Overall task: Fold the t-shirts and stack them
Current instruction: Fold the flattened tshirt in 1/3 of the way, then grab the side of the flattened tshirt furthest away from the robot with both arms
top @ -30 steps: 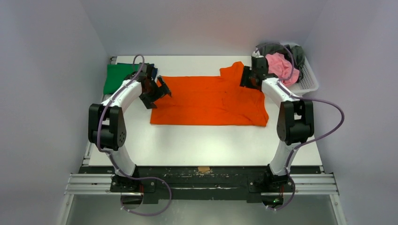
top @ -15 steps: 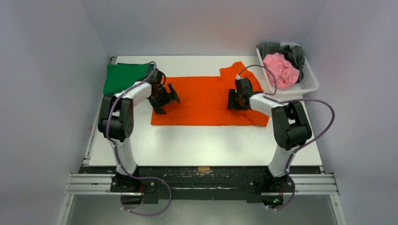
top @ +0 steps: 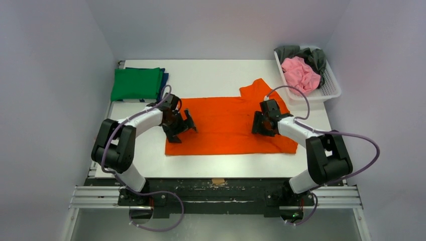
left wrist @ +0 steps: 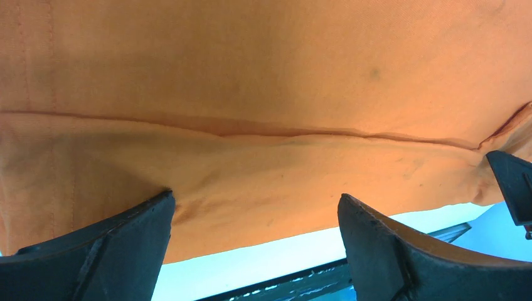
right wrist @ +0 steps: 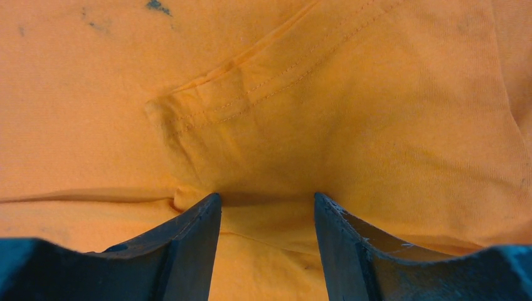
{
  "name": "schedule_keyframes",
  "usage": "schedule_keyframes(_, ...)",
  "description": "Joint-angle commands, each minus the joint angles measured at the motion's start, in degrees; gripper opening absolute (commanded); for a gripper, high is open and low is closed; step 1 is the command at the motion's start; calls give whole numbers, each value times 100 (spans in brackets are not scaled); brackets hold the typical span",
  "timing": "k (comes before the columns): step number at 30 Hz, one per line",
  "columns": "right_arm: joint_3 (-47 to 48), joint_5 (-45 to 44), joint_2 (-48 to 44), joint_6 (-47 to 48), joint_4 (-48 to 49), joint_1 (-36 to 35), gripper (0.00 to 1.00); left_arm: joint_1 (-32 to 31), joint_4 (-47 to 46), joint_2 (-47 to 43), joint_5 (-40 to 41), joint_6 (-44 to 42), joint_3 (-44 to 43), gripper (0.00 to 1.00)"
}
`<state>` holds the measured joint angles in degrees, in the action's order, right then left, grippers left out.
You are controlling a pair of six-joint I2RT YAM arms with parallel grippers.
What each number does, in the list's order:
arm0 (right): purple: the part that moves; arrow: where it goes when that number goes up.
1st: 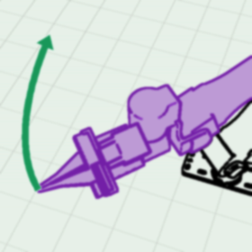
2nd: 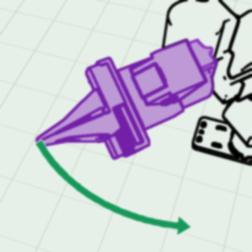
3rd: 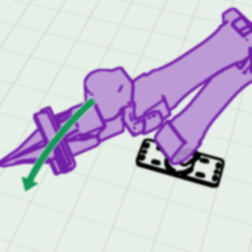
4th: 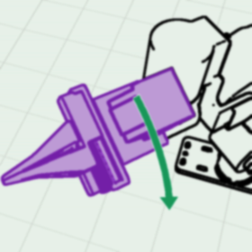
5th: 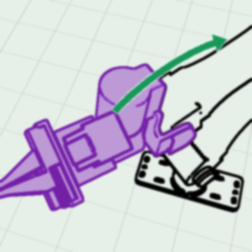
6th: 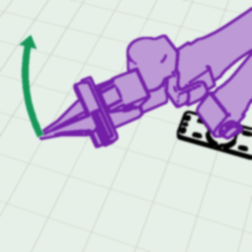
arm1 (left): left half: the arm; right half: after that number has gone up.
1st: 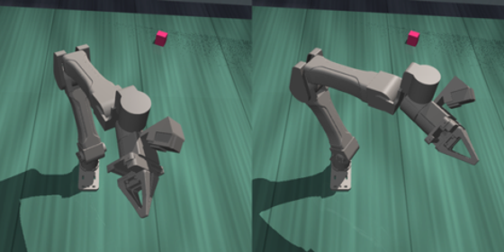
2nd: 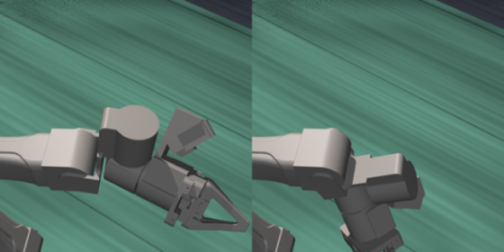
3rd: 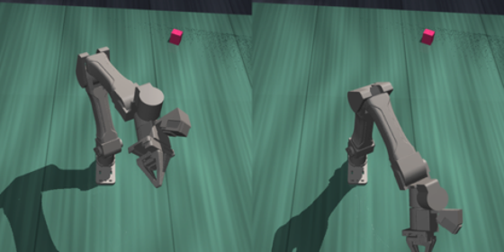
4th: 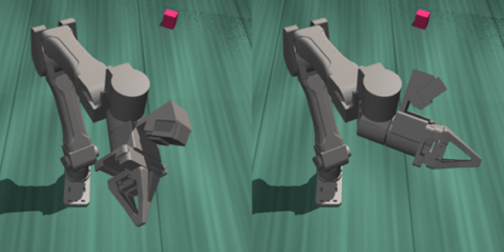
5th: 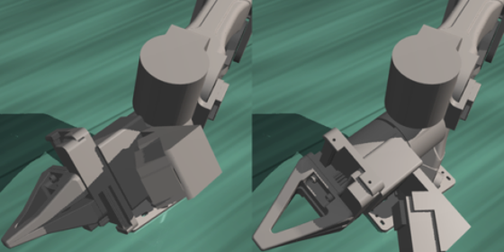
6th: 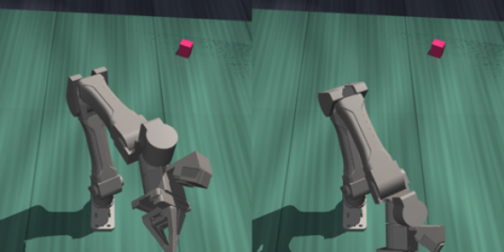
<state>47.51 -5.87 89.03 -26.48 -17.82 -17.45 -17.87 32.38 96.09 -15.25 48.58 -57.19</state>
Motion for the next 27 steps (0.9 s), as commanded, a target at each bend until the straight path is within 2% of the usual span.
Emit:
schedule_keyframes(1, -610, -154, -444, -454, -1035, 58, 56, -181, 348, -200, 43, 169, 451, 100)
schedule_keyframes(4, -727, -476, -631, -625, -1317, 58, 56, -317, 280, -548, -87, 210, 780, 100)
schedule_keyframes(8, -1014, -318, -1067, -787, -1525, 42, 56, -383, 652, -1007, 104, 98, 1049, 100)
schedule_keyframes(12, -1049, -608, -1384, -844, -1832, 40, 56, -473, 664, -1277, 60, 152, 1257, 100)
schedule_keyframes(16, -1203, -181, -1611, -840, -1736, 40, 56, -498, 597, -1413, 88, 148, 1349, 100)
schedule_keyframes(19, -968, -409, -1634, -822, -1833, 42, 57, -498, 613, -1433, 67, 94, 1227, 100)
schedule_keyframes(22, -636, -330, -1695, -569, -1538, 42, 61, -498, 706, -1676, 216, 41, 1081, 100)
schedule_keyframes(27, 114, 272, -1642, -227, -701, 32, 66, -497, 875, -2190, 367, -91, 594, 100)
